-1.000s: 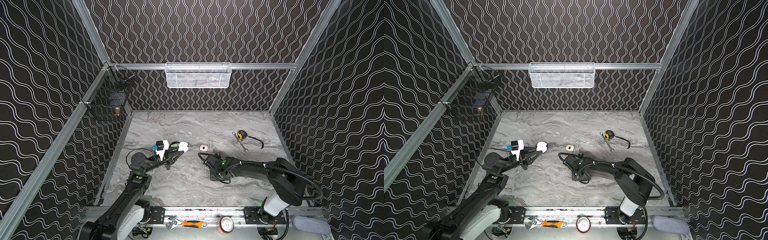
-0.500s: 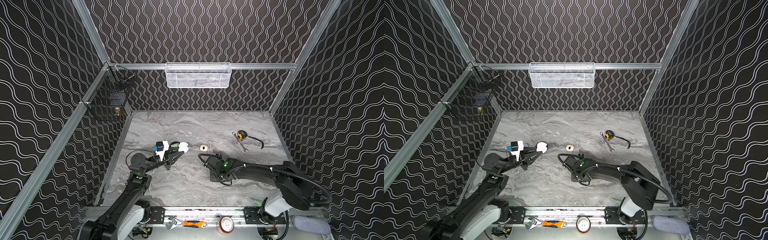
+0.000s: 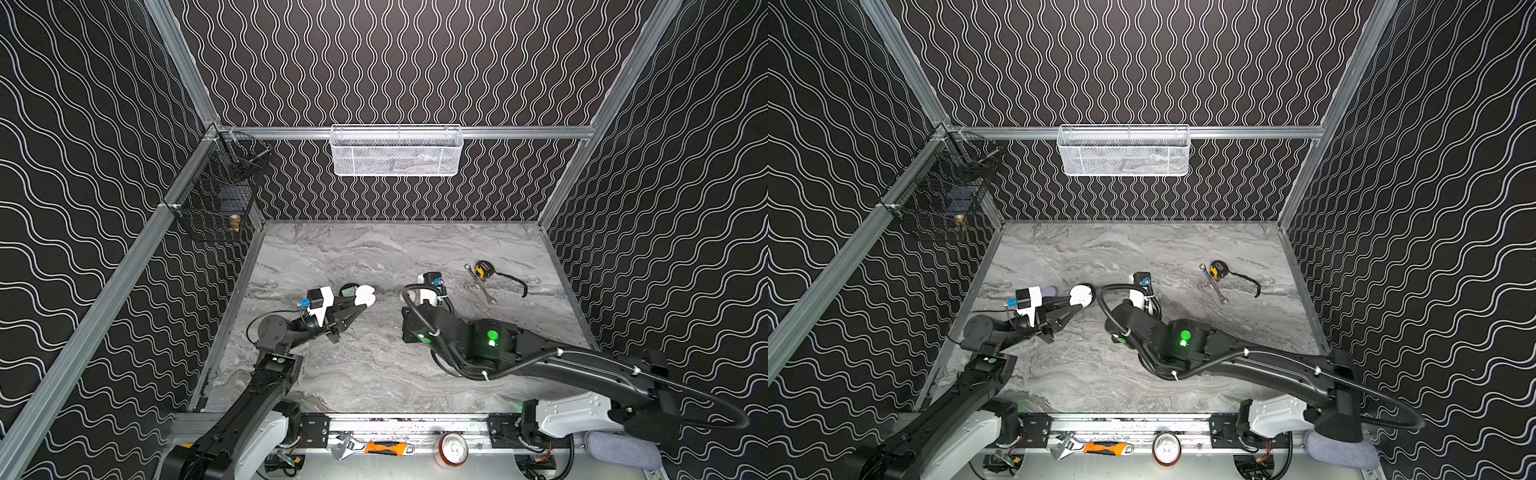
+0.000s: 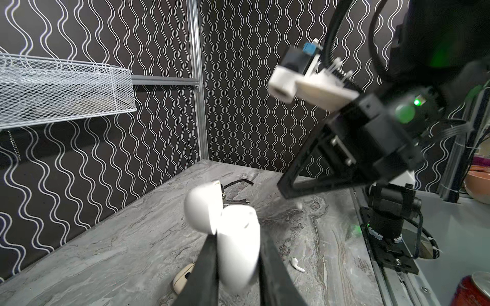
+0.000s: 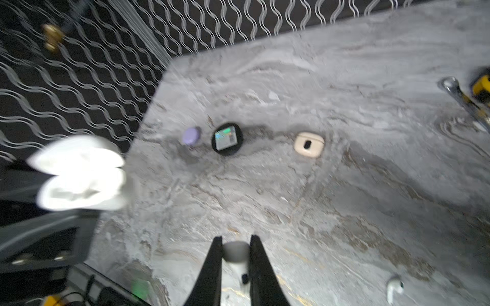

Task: Insert wireless bluetooth earbuds into charging case
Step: Pick up the wireless bluetooth earbud from the bottom-center of the table, then insert the wireless bluetooth earbud into the charging case.

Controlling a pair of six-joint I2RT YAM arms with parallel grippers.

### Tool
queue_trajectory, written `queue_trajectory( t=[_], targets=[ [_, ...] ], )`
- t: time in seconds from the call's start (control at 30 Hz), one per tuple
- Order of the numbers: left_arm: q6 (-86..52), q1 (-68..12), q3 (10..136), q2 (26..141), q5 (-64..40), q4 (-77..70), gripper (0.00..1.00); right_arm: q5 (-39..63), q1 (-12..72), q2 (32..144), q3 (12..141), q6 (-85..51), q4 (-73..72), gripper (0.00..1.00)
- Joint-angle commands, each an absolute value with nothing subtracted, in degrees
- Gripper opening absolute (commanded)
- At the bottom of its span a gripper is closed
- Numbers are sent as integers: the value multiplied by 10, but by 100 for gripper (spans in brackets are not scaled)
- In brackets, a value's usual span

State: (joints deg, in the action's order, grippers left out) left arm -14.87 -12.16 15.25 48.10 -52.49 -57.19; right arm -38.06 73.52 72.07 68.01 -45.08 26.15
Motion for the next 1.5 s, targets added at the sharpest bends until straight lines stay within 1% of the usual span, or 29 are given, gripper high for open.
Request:
queue_trajectory(
  t=[0.0,0.13,0.3,0.43,0.6,0.77,0.97,1.47],
  targets=[
    [-167,-121,145,482,-514,-644,0,-433,756,677,647,-353,85,13],
    [-187,-121,127,490,-506,-714,0,-429,785,663,642,-276,-12,13],
    [-197,-121,119,496,-501,-752,0,-404,810,687,666,-208,-87,14],
    [-205,-121,110,498,-496,-787,0,-382,812,719,686,-187,-118,15],
    [-209,-121,106,488,-496,-790,0,-376,811,756,722,-179,-103,16],
    [-208,-121,108,471,-495,-773,0,-375,809,777,730,-170,-110,17],
    [-218,-121,110,468,-495,-770,0,-356,791,808,756,-187,-73,17],
    [-210,-121,119,455,-484,-725,0,-335,783,834,743,-207,-69,17]
  ],
)
